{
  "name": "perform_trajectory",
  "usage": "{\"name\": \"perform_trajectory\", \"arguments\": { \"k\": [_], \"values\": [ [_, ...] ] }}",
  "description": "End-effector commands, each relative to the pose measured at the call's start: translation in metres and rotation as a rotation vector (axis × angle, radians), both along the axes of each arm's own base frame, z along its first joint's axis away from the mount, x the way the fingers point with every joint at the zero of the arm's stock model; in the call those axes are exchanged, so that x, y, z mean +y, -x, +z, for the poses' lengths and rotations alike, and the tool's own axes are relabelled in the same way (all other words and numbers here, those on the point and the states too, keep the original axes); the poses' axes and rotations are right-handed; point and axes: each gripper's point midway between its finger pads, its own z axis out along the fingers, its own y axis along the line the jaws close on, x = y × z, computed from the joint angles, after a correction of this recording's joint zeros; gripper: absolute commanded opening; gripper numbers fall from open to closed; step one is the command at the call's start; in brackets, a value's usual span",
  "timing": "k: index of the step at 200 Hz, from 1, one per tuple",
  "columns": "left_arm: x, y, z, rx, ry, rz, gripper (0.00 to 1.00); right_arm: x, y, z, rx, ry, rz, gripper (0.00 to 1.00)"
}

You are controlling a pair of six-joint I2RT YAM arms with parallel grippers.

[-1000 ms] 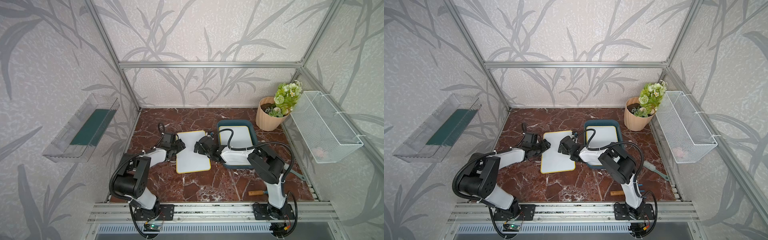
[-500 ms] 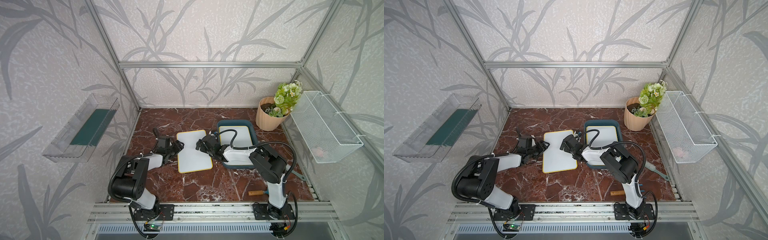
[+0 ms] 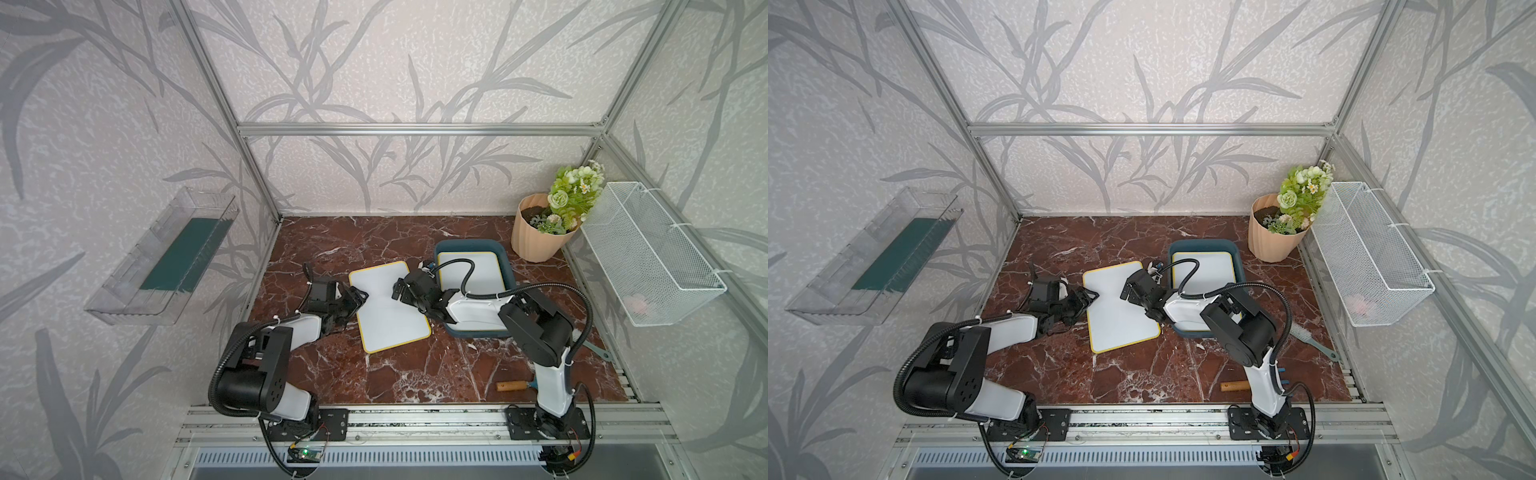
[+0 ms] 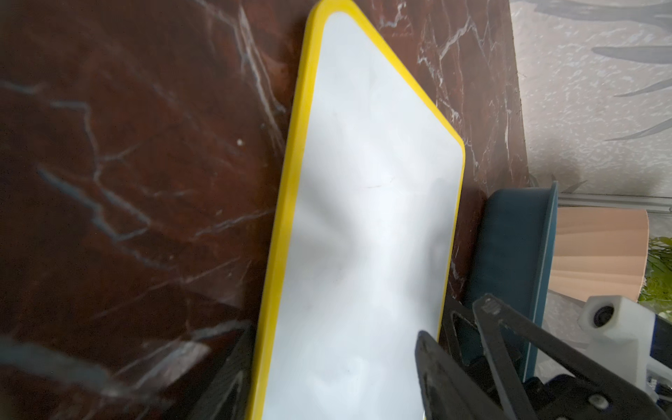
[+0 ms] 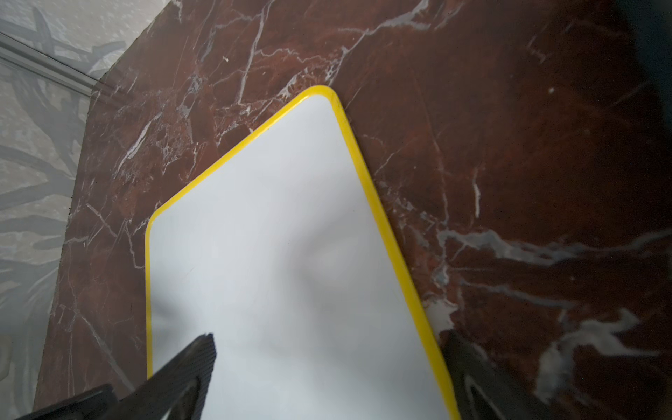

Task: Put the whiteboard into the storage box
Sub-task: Pick up the whiteboard at the center of the board.

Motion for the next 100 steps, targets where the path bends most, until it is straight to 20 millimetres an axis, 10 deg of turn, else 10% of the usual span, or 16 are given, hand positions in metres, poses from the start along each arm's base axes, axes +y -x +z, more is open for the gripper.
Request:
{"name": "perform_trajectory", "arguments": {
  "k": [1, 100],
  "values": [
    [-0.0353, 0.0371, 0.0036, 0.118, 0.173, -0.135, 0.7, 0.0181, 0.0823, -0.0792, 0.347, -0.014, 0.164, 0.99],
    [-0.0314, 0.0315, 0.0004, 0.096, 0.251, -0.077, 0.68, 0.0156, 0.0855, -0.0816, 0.353, -0.019, 0.164, 0.99]
  ]
}}
